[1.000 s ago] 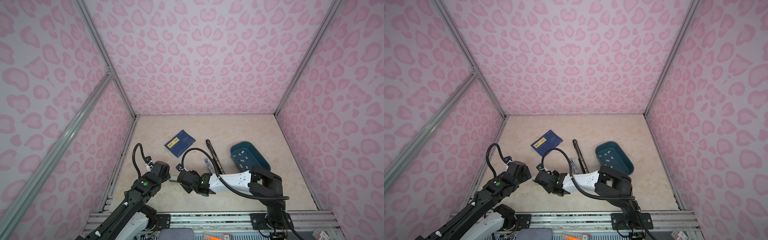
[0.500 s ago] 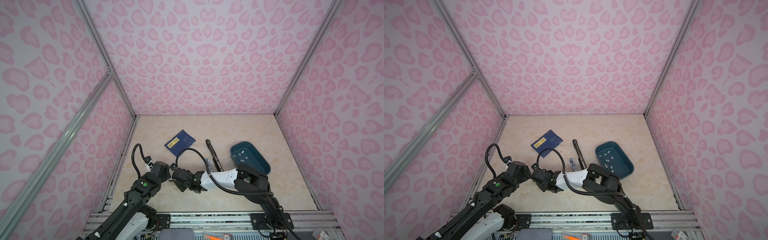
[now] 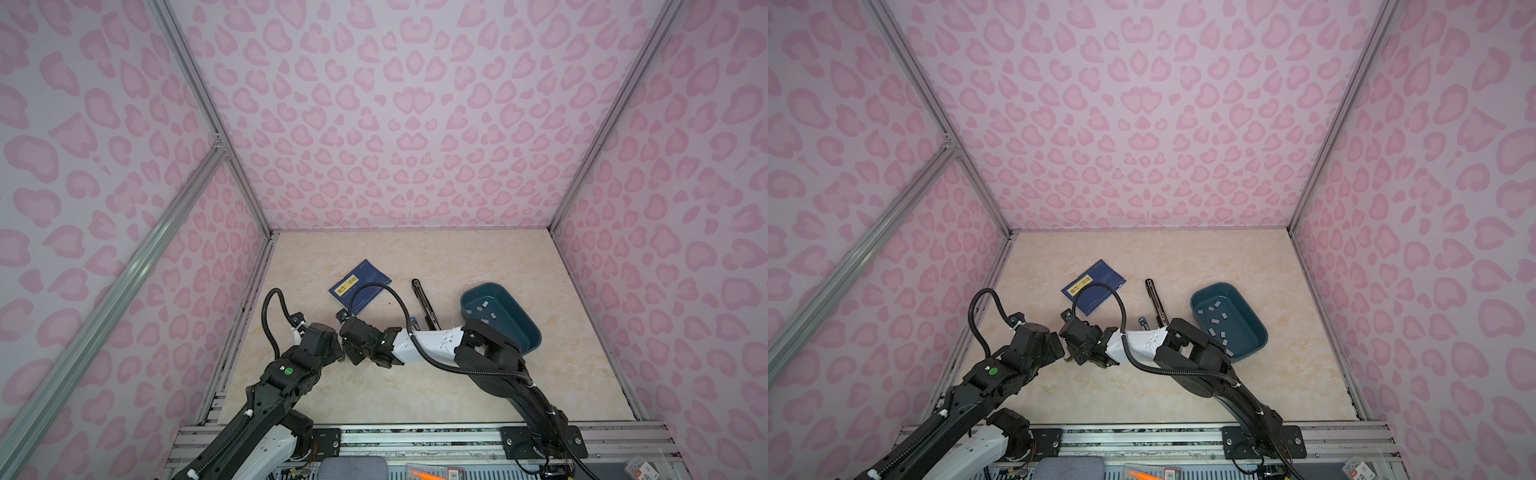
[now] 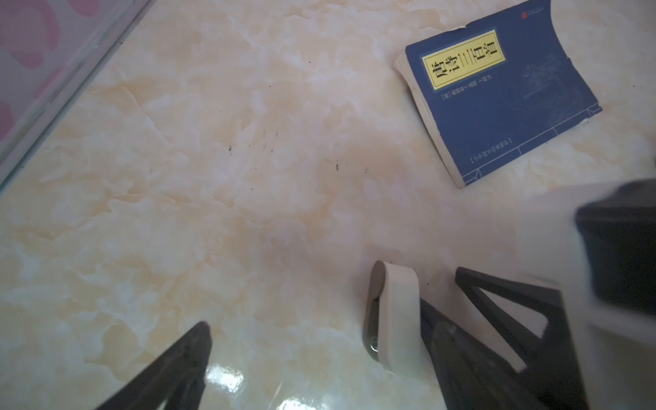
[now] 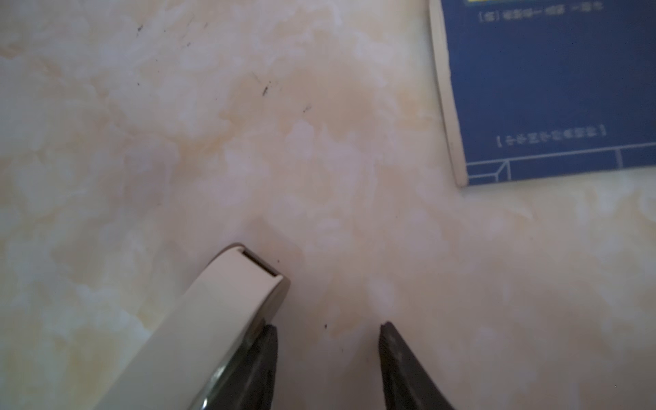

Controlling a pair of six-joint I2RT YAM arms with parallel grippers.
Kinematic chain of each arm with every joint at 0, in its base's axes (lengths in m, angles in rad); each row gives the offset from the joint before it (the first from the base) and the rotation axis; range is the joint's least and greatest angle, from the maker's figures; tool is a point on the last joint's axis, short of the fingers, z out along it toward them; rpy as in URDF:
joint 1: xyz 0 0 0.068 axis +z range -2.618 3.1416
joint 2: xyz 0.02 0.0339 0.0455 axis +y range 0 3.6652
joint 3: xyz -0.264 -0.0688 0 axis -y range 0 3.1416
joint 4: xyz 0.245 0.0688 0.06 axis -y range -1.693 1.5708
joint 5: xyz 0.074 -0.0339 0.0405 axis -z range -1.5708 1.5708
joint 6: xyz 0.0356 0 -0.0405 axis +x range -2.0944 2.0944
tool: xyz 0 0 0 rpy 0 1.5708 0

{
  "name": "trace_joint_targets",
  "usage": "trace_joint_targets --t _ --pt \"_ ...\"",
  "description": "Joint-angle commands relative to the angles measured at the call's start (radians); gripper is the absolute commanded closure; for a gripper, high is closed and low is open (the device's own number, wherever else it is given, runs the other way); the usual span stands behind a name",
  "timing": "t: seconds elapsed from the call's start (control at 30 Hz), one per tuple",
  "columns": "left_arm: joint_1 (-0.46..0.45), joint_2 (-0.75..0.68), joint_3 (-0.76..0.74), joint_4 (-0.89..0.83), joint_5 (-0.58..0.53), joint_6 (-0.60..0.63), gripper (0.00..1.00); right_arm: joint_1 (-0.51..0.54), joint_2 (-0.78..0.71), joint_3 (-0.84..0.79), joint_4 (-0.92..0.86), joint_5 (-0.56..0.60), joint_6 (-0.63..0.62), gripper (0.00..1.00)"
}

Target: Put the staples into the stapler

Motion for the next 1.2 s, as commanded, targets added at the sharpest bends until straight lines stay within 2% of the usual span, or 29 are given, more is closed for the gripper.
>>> trace_joint_targets --t 0.0,0.17,0.3,0.4,0.43,0.5,0.53,0.67,0.73,0.8,0.87,0.97,1.07,1.17 --pt "-0.001 -0.021 -0.024 0.069 0.108 0.014 0.01 -0.009 0.047 0.039 -0.031 -0.045 0.004 0.53" --pt "0.0 -0.048 -0.075 0.154 0.199 0.002 0.01 -0.024 -0.006 -0.003 -0.003 -0.034 0.0 0.53" --pt "0.0 -0.021 -0.089 0.195 0.22 0.012 0.07 -0.04 -0.095 -0.134 0.055 -0.017 0.003 0.53" --pt "0.0 0.031 -0.086 0.21 0.214 -0.021 0.08 -0.057 -0.169 -0.236 0.1 -0.003 0.015 0.52" --pt "0.0 0.054 -0.082 0.213 0.223 -0.037 0.09 -0.062 -0.198 -0.265 0.112 0.005 0.016 0.52" --pt "-0.002 0.092 -0.076 0.237 0.256 -0.053 0.2 -0.069 -0.239 -0.313 0.125 0.021 0.016 0.51" --pt "-0.008 0.108 -0.08 0.25 0.255 -0.063 0.22 -0.072 -0.256 -0.331 0.128 0.031 0.016 0.52" --pt "-0.027 0.165 -0.087 0.234 0.165 -0.123 0.23 -0.08 -0.304 -0.378 0.135 0.04 0.021 0.52" --pt "-0.038 0.192 -0.089 0.244 0.152 -0.145 0.28 -0.084 -0.326 -0.404 0.143 0.048 0.023 0.52" --pt "-0.063 0.228 -0.093 0.271 0.145 -0.167 0.29 -0.088 -0.342 -0.419 0.146 0.054 0.025 0.52" --pt "-0.093 0.274 -0.077 0.278 0.127 -0.193 0.39 -0.087 -0.36 -0.436 0.15 0.056 0.027 0.52" --pt "-0.135 0.311 -0.057 0.274 0.073 -0.223 0.45 -0.088 -0.379 -0.462 0.165 0.057 0.027 0.52" --pt "-0.146 0.335 -0.039 0.261 0.04 -0.232 0.5 -0.088 -0.391 -0.485 0.173 0.055 0.031 0.52" --pt "-0.152 0.355 -0.021 0.239 0.006 -0.232 0.5 -0.087 -0.401 -0.512 0.187 0.058 0.034 0.52"
